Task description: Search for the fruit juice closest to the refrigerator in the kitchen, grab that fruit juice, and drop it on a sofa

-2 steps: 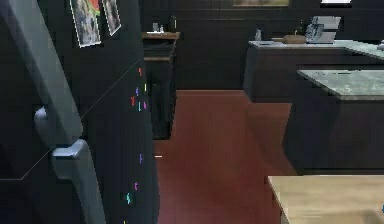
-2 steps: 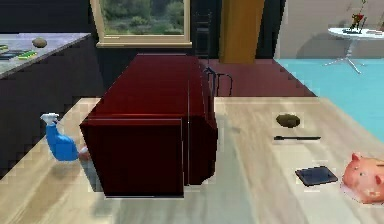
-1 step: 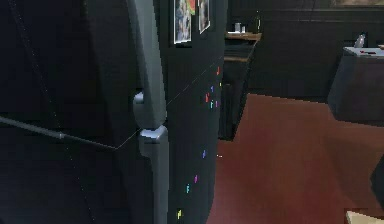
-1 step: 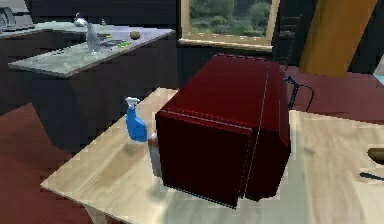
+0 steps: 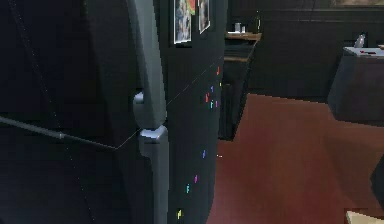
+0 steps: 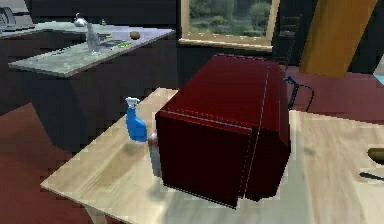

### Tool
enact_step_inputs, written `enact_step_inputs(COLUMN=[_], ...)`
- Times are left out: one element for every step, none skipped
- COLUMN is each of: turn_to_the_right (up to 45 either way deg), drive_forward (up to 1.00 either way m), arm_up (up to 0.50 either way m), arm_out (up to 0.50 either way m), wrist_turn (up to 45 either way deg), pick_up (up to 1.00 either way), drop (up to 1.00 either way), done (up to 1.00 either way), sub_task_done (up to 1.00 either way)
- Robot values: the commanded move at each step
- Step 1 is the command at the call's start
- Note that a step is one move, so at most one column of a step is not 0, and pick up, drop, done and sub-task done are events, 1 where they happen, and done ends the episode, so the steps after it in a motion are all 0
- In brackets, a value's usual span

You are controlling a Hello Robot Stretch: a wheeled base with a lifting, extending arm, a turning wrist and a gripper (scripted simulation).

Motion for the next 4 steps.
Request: enact_step_inputs(turn_to_the_right=[0.0, 0.0, 0.0, 0.0], drive_forward=[0.0, 0.0, 0.0, 0.0], arm_up=[0.38, 0.0, 0.0, 0.0], arm_out=[0.0, 0.28, 0.0, 0.0], wrist_turn=[0.0, 0.0, 45.0, 45.0], pick_up=[0.0, 0.0, 0.0, 0.0], drop=[0.0, 0.0, 0.0, 0.0], done=[0.0, 0.0, 0.0, 0.0], sub_task_done=[0.0, 0.0, 0.0, 0.0])
